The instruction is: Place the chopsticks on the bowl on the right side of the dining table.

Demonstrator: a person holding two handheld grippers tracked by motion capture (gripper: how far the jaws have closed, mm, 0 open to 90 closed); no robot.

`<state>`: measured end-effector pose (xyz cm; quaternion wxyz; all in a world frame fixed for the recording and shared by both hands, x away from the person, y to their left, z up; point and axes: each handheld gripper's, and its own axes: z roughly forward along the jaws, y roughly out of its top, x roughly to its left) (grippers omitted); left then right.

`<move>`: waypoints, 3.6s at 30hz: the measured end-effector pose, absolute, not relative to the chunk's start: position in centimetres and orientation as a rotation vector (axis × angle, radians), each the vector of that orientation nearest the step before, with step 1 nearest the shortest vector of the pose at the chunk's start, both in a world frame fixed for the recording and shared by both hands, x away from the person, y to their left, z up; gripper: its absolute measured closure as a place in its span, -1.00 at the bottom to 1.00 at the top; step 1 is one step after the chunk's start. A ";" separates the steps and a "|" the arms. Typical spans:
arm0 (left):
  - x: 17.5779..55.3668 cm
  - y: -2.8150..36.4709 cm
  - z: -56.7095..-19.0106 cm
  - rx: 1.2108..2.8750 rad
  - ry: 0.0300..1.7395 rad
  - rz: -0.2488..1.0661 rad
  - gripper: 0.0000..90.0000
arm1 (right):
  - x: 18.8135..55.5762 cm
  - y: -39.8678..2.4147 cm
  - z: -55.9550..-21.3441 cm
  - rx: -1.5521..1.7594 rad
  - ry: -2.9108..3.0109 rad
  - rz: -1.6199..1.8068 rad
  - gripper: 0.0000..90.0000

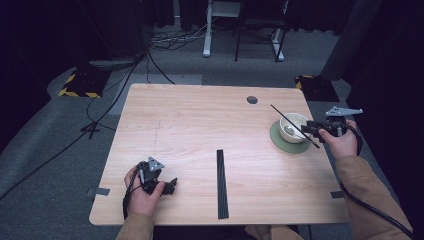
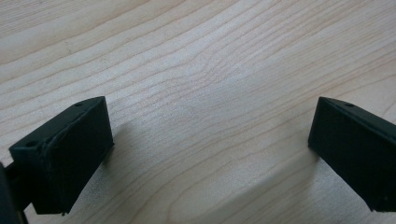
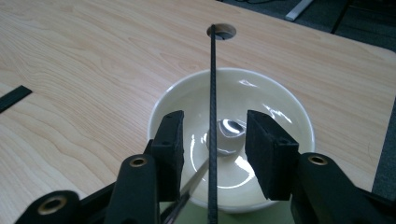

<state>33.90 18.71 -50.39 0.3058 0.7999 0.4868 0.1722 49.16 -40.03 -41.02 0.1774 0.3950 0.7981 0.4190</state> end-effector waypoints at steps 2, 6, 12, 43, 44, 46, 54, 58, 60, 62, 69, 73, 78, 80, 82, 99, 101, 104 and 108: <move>33.9 18.7 -50.4 2.117 1.288 0.456 -1.00 | 48.9 -39.8 -40.4 1.098 2.252 1.195 0.28; 33.9 18.7 -50.4 2.118 1.289 0.455 -1.00 | 48.3 -39.1 -39.2 1.083 2.236 1.225 0.25; 33.9 18.7 -50.4 2.116 1.289 0.456 -1.00 | 47.2 -38.1 -37.9 1.042 2.227 1.254 0.23; 33.9 18.7 -50.4 2.118 1.289 0.454 -1.00 | 41.8 -27.1 -37.9 0.925 2.355 1.383 -0.61; 33.9 18.7 -50.4 2.120 1.289 0.450 -1.00 | 41.6 -26.7 -38.2 0.929 2.349 1.395 -0.61; 33.9 18.7 -50.4 2.118 1.289 0.453 -1.00 | 41.4 -26.2 -38.4 0.914 2.370 1.391 -0.62; 33.9 18.7 -50.4 2.118 1.288 0.453 -1.00 | 40.5 -24.8 -39.8 0.853 2.513 1.372 -0.63; 33.9 18.7 -50.4 2.117 1.288 0.456 -1.00 | 40.2 -24.1 -40.5 0.851 2.562 1.393 -0.63; 33.9 18.7 -50.4 2.117 1.288 0.457 -1.00 | 40.0 -23.7 -40.9 0.849 2.569 1.390 -0.63; 33.9 18.7 -50.4 2.119 1.288 0.453 -1.00 | 40.0 -23.4 -41.4 0.834 2.575 1.370 -0.63; 33.9 18.7 -50.4 2.116 1.288 0.457 -1.00 | 39.5 -21.9 -43.3 0.842 2.578 1.332 -0.63; 33.9 18.7 -50.4 2.117 1.288 0.456 -1.00 | 39.1 -21.0 -44.2 0.800 2.587 1.273 -0.62; 33.9 18.7 -50.4 2.119 1.288 0.453 -1.00 | 38.4 -19.7 -45.5 0.768 2.596 1.249 -0.60; 33.9 18.7 -50.4 2.119 1.288 0.452 -1.00 | 38.2 -19.2 -46.0 0.738 2.602 1.233 -0.58; 33.9 18.7 -50.4 2.118 1.288 0.452 -1.00 | 37.9 -18.8 -46.5 0.737 2.611 1.225 -0.56; 33.9 18.7 -50.4 2.118 1.288 0.455 -1.00 | 36.3 -15.4 -49.3 0.706 2.666 1.183 -0.46; 33.9 18.7 -50.4 2.117 1.288 0.456 -1.00 | 36.2 -15.3 -49.4 0.715 2.667 1.172 -0.46; 33.9 18.7 -50.4 2.118 1.289 0.455 -1.00 | 36.3 -15.2 -49.5 0.686 2.665 1.169 -0.46; 33.9 18.7 -50.4 2.119 1.288 0.454 -1.00 | 36.0 -15.1 -49.4 0.732 2.675 1.149 -0.46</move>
